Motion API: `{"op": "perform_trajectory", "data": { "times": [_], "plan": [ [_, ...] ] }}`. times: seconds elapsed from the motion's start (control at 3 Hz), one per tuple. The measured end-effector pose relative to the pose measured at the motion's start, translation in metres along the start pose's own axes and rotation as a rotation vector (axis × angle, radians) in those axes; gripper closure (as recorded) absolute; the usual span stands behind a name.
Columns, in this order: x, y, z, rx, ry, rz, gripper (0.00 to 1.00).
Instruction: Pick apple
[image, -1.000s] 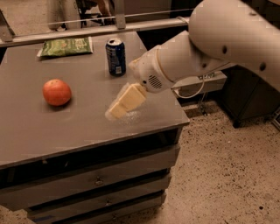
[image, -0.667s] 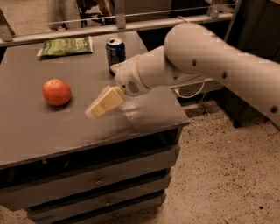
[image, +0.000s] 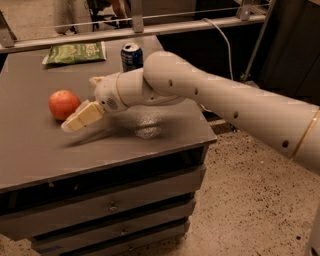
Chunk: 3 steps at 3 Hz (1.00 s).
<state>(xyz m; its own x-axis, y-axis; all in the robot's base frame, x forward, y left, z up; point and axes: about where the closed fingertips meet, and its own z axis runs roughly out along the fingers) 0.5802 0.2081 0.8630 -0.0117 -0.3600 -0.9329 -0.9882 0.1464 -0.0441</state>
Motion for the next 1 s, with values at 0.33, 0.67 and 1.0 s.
{"op": "perform_trajectory", "data": {
  "times": [0.33,0.67,1.0],
  "plan": [
    [-0.007,-0.002,0.035,-0.030,-0.048,0.010,0.16],
    [-0.010,-0.002,0.048,-0.041,-0.075,0.024,0.40],
    [-0.015,0.001,0.042,-0.035,-0.095,0.026,0.64]
  ]
}}
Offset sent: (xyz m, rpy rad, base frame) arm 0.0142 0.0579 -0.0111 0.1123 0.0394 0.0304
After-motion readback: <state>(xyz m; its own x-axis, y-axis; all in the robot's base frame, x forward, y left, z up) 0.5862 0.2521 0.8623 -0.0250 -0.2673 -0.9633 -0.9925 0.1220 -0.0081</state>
